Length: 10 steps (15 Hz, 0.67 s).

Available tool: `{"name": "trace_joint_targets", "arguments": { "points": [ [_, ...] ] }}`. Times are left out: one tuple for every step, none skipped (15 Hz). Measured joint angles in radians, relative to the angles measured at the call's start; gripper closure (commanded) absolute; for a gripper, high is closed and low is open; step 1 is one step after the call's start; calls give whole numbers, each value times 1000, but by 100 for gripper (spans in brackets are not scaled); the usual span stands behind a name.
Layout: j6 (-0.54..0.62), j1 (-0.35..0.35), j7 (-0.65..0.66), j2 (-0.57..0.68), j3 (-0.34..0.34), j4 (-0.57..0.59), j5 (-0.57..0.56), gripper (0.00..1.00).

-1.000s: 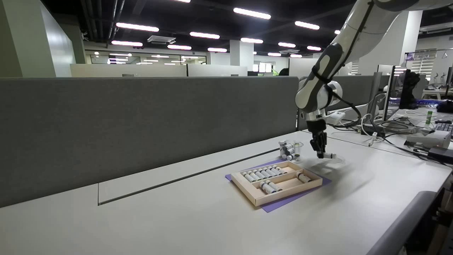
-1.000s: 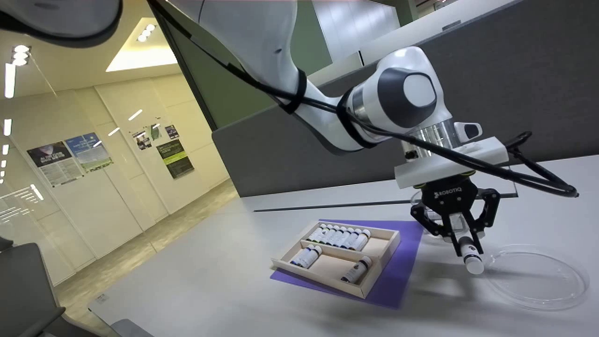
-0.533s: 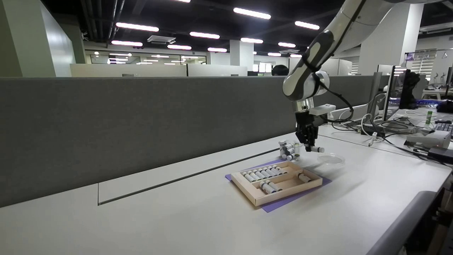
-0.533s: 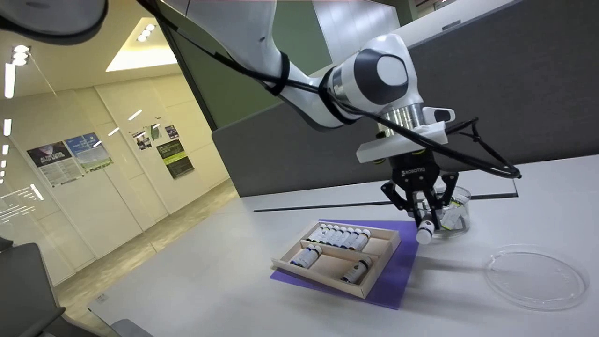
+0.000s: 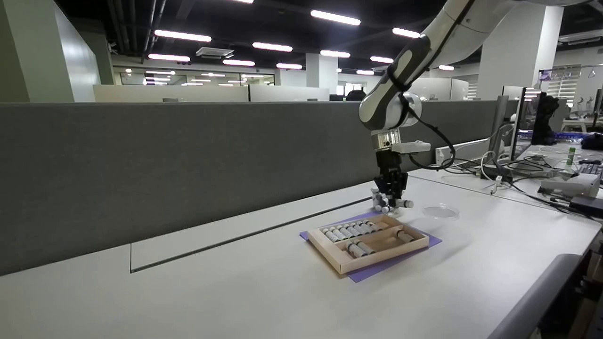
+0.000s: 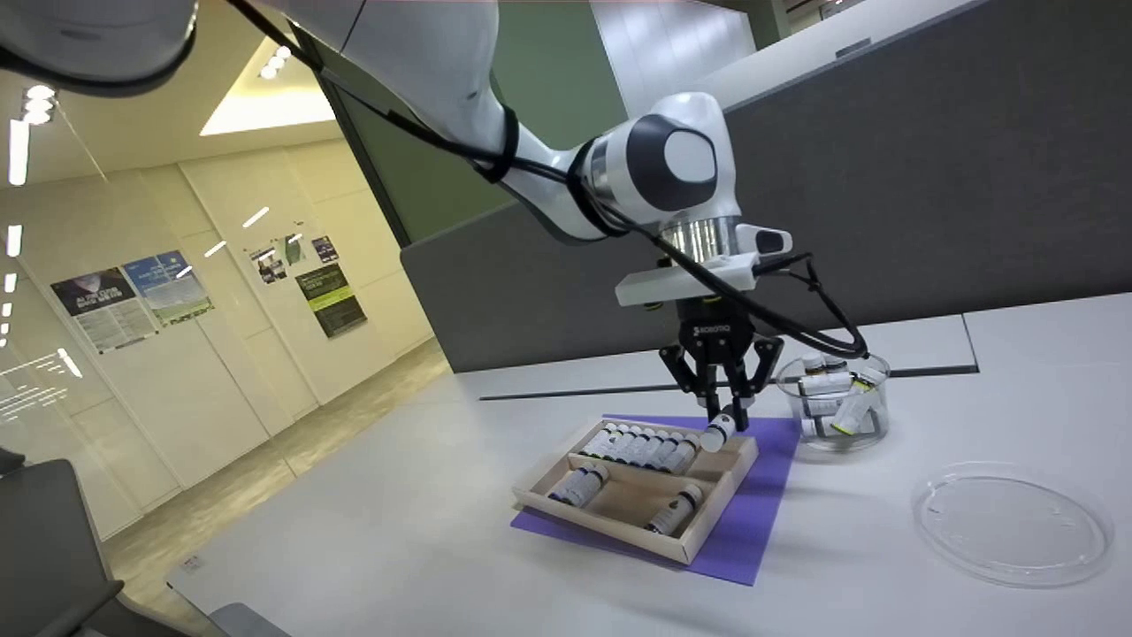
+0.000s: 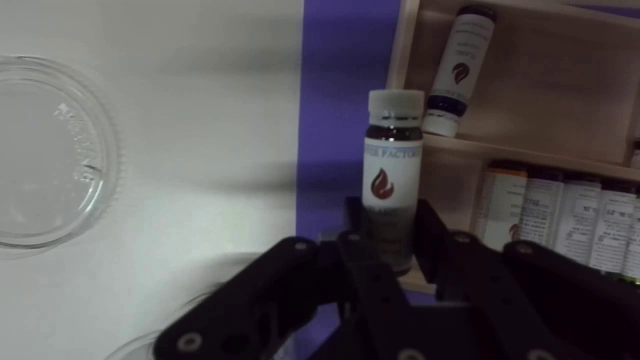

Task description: Pick up the bottle and put it in the bowl

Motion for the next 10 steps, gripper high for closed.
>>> {"name": "trace_joint_targets", "arguments": {
  "points": [
    [0, 5, 0, 5, 4, 0, 3, 95],
    [0, 9, 0, 11, 9, 0, 3, 95],
    [0, 13, 0, 17, 12, 0, 4, 95],
    [0, 16, 0, 22, 17, 0, 5, 95],
    [0, 16, -2, 28, 23, 0, 6, 95],
    [-1, 16, -3, 33, 30, 0, 9, 95],
    [-5, 16, -5, 38, 36, 0, 11, 95],
    [-10, 16, -9, 42, 41, 0, 15, 95],
    [-21, 14, -20, 44, 49, 0, 24, 95],
    [-40, 11, -41, 45, 58, 1, 33, 95]
  ]
}}
